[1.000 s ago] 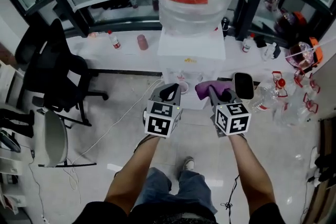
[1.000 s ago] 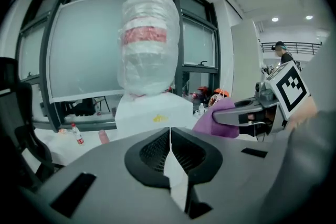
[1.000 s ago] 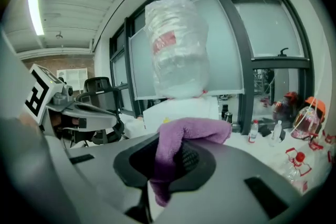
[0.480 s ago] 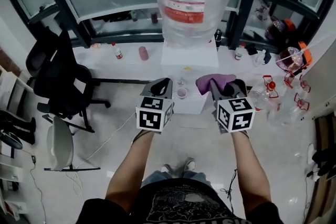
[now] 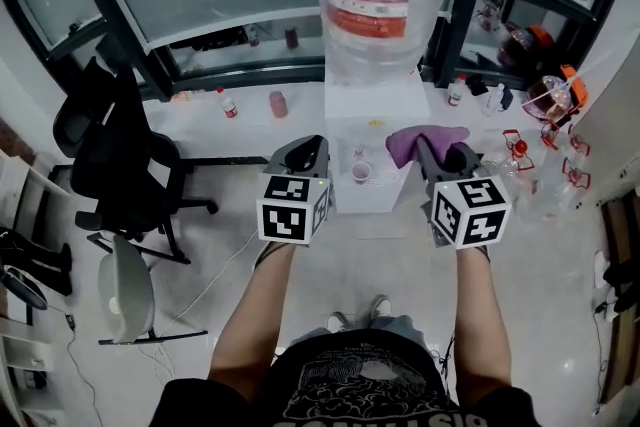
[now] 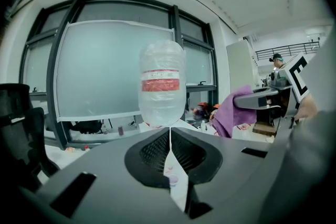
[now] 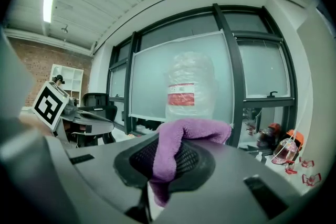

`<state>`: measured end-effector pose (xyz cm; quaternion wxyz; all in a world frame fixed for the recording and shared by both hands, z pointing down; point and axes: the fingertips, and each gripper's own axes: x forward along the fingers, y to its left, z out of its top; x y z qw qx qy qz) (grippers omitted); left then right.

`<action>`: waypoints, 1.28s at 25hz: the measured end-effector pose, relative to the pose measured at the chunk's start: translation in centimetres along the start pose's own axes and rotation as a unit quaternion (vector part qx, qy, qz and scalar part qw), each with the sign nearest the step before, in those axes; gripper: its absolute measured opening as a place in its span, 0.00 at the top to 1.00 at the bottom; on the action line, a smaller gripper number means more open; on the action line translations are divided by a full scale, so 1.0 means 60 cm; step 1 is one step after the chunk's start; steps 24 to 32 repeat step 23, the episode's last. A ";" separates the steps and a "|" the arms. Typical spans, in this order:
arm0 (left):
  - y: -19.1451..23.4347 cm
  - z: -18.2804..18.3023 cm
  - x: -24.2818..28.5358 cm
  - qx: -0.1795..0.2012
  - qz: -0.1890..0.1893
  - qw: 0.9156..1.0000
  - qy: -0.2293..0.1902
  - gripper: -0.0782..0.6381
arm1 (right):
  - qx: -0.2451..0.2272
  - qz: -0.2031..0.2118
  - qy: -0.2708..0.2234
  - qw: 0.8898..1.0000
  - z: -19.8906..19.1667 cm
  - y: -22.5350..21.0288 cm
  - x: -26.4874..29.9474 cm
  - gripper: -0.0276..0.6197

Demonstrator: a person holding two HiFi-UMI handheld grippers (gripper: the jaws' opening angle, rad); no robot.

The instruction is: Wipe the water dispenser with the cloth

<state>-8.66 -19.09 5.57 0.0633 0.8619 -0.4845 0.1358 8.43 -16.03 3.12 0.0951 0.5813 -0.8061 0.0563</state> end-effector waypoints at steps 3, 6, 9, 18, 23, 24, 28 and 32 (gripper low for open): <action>0.007 0.001 -0.005 0.009 -0.010 1.000 -0.004 0.85 | -0.002 -0.016 -0.001 1.000 0.000 0.007 -0.004 0.90; 0.007 0.001 -0.007 0.008 -0.017 1.000 -0.008 0.85 | -0.005 -0.026 -0.003 1.000 0.004 0.011 -0.008 0.90; 0.004 0.001 -0.005 0.011 -0.024 1.000 -0.007 0.85 | -0.006 -0.031 -0.006 0.999 0.007 0.014 -0.009 0.90; 0.010 -0.003 -0.001 0.010 -0.030 0.999 -0.004 0.85 | -0.005 -0.041 -0.002 0.999 0.001 0.010 -0.005 0.89; 0.024 -0.008 -0.003 0.010 -0.029 1.000 0.000 0.85 | -0.002 -0.045 -0.004 0.999 0.000 0.014 0.004 0.90; 0.024 -0.008 -0.003 0.010 -0.029 1.000 0.000 0.85 | -0.002 -0.045 -0.004 0.999 0.000 0.014 0.004 0.90; 0.024 -0.008 -0.003 0.010 -0.029 1.000 0.000 0.85 | -0.002 -0.045 -0.004 0.999 0.000 0.014 0.004 0.90; 0.024 -0.008 -0.003 0.010 -0.029 1.000 0.000 0.85 | -0.002 -0.045 -0.004 0.999 0.000 0.014 0.004 0.90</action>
